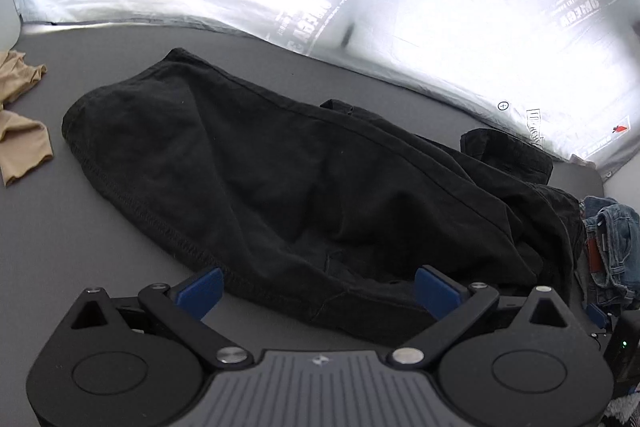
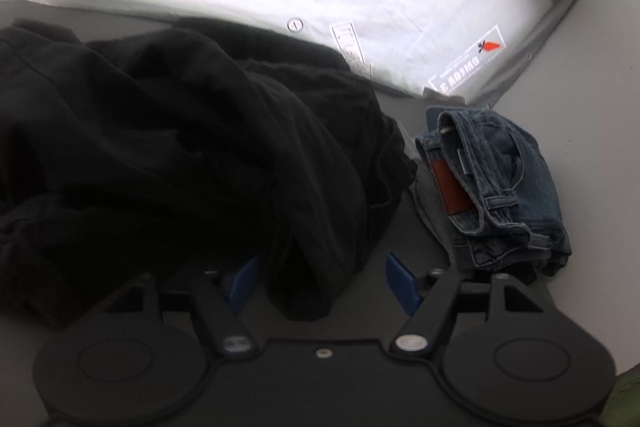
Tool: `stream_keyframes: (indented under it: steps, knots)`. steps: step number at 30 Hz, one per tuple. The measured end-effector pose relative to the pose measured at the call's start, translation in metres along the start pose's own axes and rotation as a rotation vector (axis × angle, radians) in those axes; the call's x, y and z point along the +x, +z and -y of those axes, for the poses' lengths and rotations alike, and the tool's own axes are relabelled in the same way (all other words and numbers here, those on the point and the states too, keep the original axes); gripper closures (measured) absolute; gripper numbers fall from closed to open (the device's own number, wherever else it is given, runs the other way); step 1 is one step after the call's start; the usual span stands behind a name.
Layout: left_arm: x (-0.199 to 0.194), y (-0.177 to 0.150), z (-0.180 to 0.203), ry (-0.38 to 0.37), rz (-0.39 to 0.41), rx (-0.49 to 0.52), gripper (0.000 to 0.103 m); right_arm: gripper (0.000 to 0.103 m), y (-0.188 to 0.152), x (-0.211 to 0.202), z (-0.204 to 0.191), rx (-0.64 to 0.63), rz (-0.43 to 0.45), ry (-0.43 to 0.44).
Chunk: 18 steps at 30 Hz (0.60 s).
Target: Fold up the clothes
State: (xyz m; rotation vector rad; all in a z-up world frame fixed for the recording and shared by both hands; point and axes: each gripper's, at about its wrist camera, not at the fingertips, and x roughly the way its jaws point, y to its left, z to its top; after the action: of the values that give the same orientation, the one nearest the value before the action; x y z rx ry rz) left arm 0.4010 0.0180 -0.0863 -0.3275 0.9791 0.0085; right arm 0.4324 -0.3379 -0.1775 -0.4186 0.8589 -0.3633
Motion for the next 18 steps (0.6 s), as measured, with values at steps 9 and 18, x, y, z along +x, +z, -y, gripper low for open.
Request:
stream_keyframes:
  steps: [9,18]
  knots:
    - [0.014,0.008,-0.007,0.046,-0.024,-0.03,0.002,0.09,0.065,-0.023,0.009,0.151,0.205,-0.102]
    - [-0.019,0.011,-0.095,0.131,0.073,-0.313,0.002,0.092,0.183,-0.193,-0.103,-0.002,0.759,0.225]
